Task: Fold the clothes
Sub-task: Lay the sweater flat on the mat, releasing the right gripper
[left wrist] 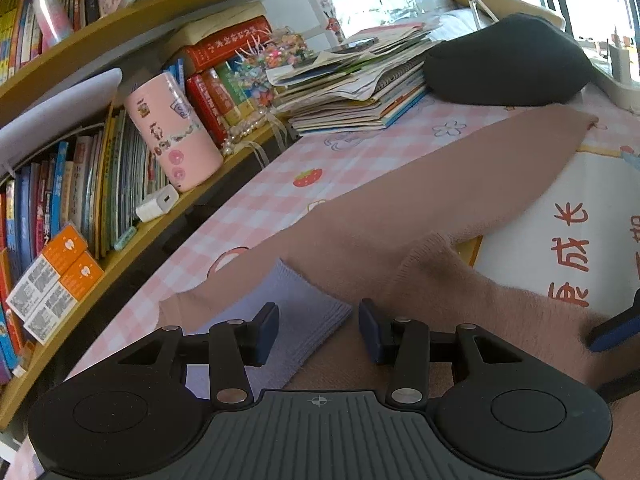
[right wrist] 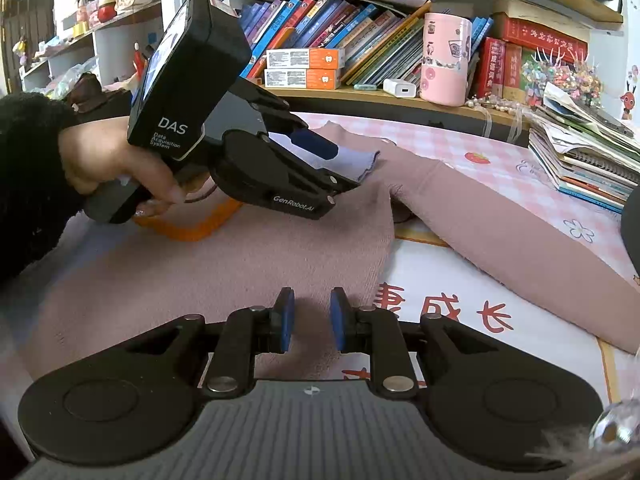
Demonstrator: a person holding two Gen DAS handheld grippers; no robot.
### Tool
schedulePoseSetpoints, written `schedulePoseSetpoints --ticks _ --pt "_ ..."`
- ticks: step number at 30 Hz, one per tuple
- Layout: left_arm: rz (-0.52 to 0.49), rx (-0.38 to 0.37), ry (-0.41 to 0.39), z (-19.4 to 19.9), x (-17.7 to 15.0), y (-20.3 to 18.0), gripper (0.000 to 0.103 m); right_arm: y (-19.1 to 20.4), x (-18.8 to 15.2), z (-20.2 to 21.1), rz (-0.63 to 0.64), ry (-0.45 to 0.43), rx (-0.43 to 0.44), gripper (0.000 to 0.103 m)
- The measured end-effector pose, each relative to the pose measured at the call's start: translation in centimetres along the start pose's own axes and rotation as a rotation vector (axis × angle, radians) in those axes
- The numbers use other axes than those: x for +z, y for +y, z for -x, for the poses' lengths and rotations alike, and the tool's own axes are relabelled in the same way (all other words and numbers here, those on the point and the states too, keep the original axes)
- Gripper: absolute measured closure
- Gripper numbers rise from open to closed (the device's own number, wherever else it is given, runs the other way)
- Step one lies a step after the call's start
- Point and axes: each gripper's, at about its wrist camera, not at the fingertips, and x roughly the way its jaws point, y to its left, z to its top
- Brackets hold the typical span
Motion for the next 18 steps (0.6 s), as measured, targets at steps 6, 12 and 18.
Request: schedulePoseSetpoints --ticks 6,12,18 --pt "-0.090 0.058 -0.010 -0.1 -0.1 -1.2 0.064 0.0 -0.1 0.0 -0.001 -0.003 0.003 0.084" --pt "-0.209 0.129 -0.006 -0.6 -1.0 -2.3 0.099 0.0 -0.1 0.1 -0.006 -0.007 0.001 0.084" --pt "-0.008 0.218 -0.076 4.2 -1.7 4.6 0.099 0.1 0.1 0.0 0.001 0.006 -0.001 0.084"
